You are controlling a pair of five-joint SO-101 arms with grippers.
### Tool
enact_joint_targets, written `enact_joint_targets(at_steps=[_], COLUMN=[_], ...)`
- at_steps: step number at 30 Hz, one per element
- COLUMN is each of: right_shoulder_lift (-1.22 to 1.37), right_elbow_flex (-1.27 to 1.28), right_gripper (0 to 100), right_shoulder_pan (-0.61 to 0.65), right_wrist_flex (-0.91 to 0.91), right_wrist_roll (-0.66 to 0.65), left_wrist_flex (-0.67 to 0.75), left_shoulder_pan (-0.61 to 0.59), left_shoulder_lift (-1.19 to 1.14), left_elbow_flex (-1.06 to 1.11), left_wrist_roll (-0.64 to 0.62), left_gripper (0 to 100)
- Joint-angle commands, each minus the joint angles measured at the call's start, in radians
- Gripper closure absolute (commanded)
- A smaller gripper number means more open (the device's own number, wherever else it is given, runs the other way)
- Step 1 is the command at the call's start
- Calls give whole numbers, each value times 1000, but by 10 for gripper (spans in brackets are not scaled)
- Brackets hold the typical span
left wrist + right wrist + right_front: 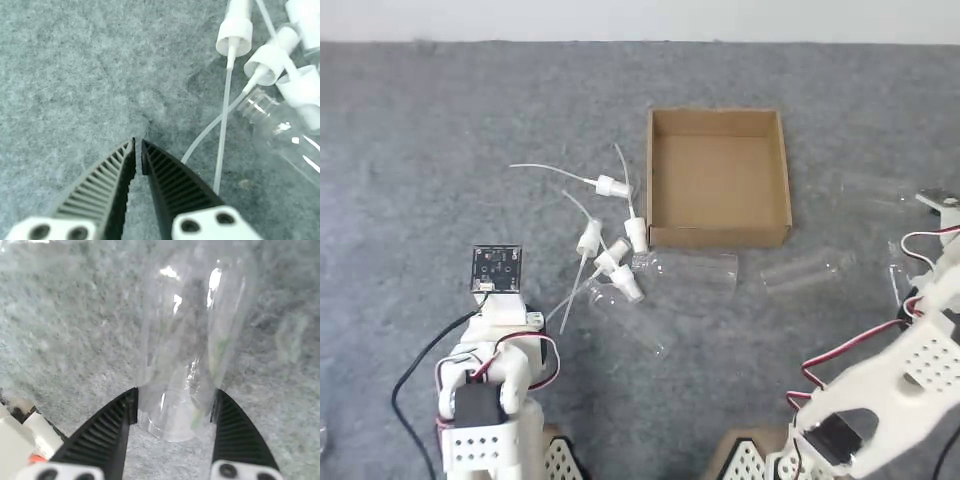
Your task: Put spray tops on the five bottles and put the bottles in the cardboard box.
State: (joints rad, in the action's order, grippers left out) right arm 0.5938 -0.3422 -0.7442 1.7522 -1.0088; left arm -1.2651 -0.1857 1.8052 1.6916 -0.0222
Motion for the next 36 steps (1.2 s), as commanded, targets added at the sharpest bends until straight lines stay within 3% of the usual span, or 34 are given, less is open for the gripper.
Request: enact_joint_targets(at_steps=[1,8,13,19,26,29,36], right_shoulder_lift=[-165,-255,-254,-269,-449,-521,-642], right_elbow_flex=[2,3,-3,-2,29,103,422], right_gripper=[806,632,640,641,641,641,641], right_shoulder_pan=[51,137,174,211,214,222,223], right_wrist_flex=[36,39,31,-124,-16,-27,-257], right_wrist_roll=[120,201,209,218,186,158,166], left_wrist_flex=[3,3,3,3,3,3,3], left_shoulder_pan=[-5,-5,-5,-5,-5,-5,-5], left_shoulder_lift=[15,15,15,15,15,15,15], left_elbow_flex=[-7,-7,-7,-7,-7,-7,-7], left_wrist_roll=[-8,-8,-8,-8,-8,-8,-8], left_gripper=[988,988,988,988,988,988,988])
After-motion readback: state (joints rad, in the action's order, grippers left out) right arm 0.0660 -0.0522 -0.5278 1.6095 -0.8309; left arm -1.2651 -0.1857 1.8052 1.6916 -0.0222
